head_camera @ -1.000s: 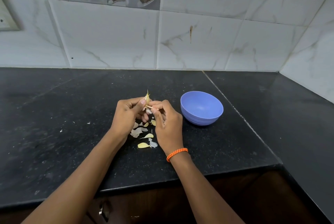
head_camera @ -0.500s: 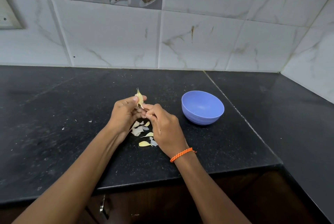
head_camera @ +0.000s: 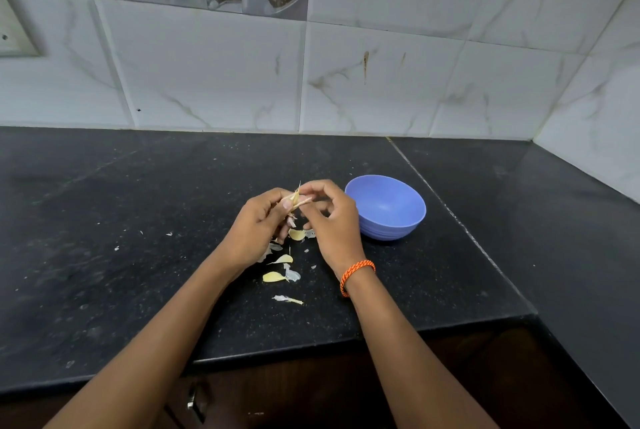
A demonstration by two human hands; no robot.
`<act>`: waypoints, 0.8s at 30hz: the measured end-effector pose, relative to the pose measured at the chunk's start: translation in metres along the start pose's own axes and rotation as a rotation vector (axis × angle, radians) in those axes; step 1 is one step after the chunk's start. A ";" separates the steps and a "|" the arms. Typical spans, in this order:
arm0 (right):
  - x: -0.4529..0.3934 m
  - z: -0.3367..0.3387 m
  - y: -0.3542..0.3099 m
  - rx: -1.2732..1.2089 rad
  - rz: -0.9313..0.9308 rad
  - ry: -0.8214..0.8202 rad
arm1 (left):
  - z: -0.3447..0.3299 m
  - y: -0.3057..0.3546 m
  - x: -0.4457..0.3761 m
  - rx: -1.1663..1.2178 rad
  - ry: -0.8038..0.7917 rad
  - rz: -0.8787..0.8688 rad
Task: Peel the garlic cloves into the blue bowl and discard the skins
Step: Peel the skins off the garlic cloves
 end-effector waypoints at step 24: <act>0.014 -0.007 0.001 -0.045 0.023 0.132 | 0.002 -0.003 0.004 0.265 0.012 0.105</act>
Point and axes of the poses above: each hand's wrist, its own x-axis away from the middle knuckle, its own z-axis out of the back of the hand, y = z × x, the point moved 8 cm from there along -x, towards the middle knuckle, and after that the axes turned 1 degree about z, right-handed, at the moved point
